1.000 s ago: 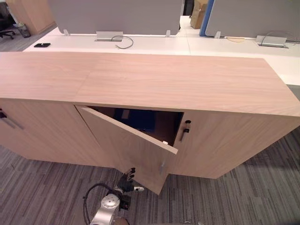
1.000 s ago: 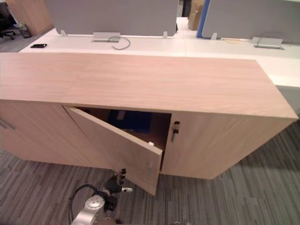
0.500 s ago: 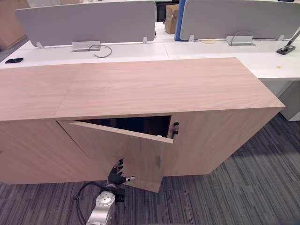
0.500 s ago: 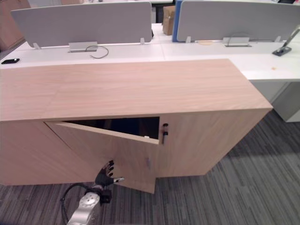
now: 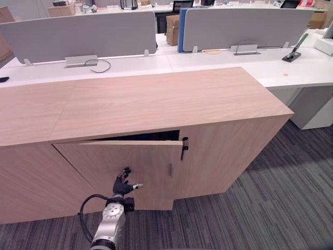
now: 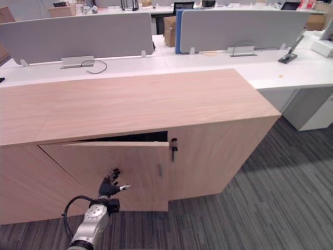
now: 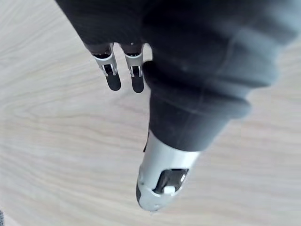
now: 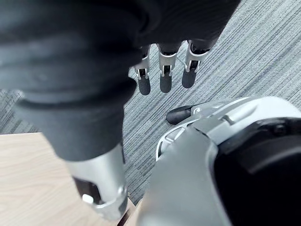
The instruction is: Walk over to the cabinet, pick up the folder, carry it to the office cabinet, place the folder inside the office cabinet, then close the office cabinet door
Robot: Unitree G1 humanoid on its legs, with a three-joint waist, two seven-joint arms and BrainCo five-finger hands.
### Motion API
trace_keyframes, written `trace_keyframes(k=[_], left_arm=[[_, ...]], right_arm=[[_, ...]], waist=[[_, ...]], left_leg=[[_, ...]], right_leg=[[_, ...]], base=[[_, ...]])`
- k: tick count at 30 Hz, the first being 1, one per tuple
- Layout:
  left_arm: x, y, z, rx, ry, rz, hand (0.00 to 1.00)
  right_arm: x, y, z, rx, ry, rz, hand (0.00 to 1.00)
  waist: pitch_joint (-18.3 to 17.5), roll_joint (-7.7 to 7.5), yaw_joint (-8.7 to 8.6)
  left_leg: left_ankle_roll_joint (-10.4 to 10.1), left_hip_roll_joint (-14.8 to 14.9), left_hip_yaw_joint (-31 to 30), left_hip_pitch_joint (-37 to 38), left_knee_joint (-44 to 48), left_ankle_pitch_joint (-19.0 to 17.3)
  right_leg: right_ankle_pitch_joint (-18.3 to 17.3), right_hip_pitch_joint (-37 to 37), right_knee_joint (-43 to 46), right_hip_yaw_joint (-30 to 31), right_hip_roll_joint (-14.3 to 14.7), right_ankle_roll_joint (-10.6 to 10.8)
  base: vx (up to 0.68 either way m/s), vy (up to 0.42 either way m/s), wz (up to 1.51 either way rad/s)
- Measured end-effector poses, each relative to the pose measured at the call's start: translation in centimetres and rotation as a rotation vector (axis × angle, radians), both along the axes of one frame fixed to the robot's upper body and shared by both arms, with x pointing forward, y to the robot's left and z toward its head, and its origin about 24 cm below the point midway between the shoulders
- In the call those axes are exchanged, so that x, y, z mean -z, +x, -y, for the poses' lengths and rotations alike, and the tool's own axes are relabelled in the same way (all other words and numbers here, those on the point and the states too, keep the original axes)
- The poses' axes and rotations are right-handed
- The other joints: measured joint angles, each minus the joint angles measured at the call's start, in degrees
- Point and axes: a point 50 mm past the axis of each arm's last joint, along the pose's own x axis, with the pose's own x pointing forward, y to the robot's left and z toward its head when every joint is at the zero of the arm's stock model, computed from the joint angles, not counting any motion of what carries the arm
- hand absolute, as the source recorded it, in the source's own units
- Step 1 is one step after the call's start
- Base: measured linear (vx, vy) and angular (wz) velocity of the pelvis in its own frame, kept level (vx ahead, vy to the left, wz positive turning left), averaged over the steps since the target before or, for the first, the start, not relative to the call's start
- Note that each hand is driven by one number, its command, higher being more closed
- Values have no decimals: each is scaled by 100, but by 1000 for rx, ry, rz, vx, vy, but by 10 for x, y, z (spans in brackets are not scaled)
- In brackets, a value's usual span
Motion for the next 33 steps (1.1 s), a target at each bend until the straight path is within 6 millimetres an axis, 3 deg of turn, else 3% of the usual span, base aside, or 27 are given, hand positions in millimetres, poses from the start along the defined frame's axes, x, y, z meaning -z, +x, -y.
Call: trace_keyframes(k=[6,12,17,19,20,22,26,28,33], left_arm=[[-9,7,-22,-60,85,26,0],[7,-5,-48,-165,128,-67,0],[52,-67,-58,-272,88,-302,0],[81,-116,-49,-284,36,-485,0],[87,-128,-46,-290,11,-525,0],[105,-177,-31,-339,-141,-659,0],[111,-209,-34,-331,-170,-754,0],[112,-225,-33,-281,-146,-814,0],[113,-246,-33,-300,-161,-874,0]], right_arm=[[0,-2,0,-23,-6,-10,0],[0,-3,0,-22,-4,-13,0],[0,-5,0,-19,-8,-19,0],[0,-7,1,-8,-10,-25,0],[0,-7,1,-6,-11,-26,0],[1,-11,0,38,-7,-33,0],[1,-15,0,94,-1,-39,0],[2,-15,-2,206,18,-21,0],[3,-17,-6,376,49,1,0]], waist=[[-100,-3,-34],[-105,-15,-59],[-96,-53,-19],[-91,-58,51],[-88,-59,69],[-82,-62,99],[-69,-61,228],[-66,-62,247],[-60,-65,287]], left_leg=[[-5,-1,-2,3,-2,7],[-4,-8,-3,69,-29,7],[-1,-30,-26,104,-70,7],[2,-42,-86,104,-70,8],[3,-45,-99,103,-70,9],[25,-67,-235,96,-71,25],[47,-133,-395,107,-194,143],[53,-168,-488,115,-385,285],[39,-202,-660,153,-602,418]], right_leg=[[23,-3,-3,7,1,32],[27,48,-15,9,1,32],[27,67,-30,-4,-7,32],[26,95,-8,-43,-13,31],[26,104,-7,-59,-15,31],[22,185,-7,-178,-28,30],[-10,244,-8,-323,-69,43],[-25,220,-14,-391,-82,48],[-30,228,-31,-492,-82,61]], base=[[-29,2,0],[-32,12,-1],[-2,2,1],[-10,11,9],[-21,9,14],[-38,9,26],[-82,16,23],[-97,15,19],[-49,13,11]])
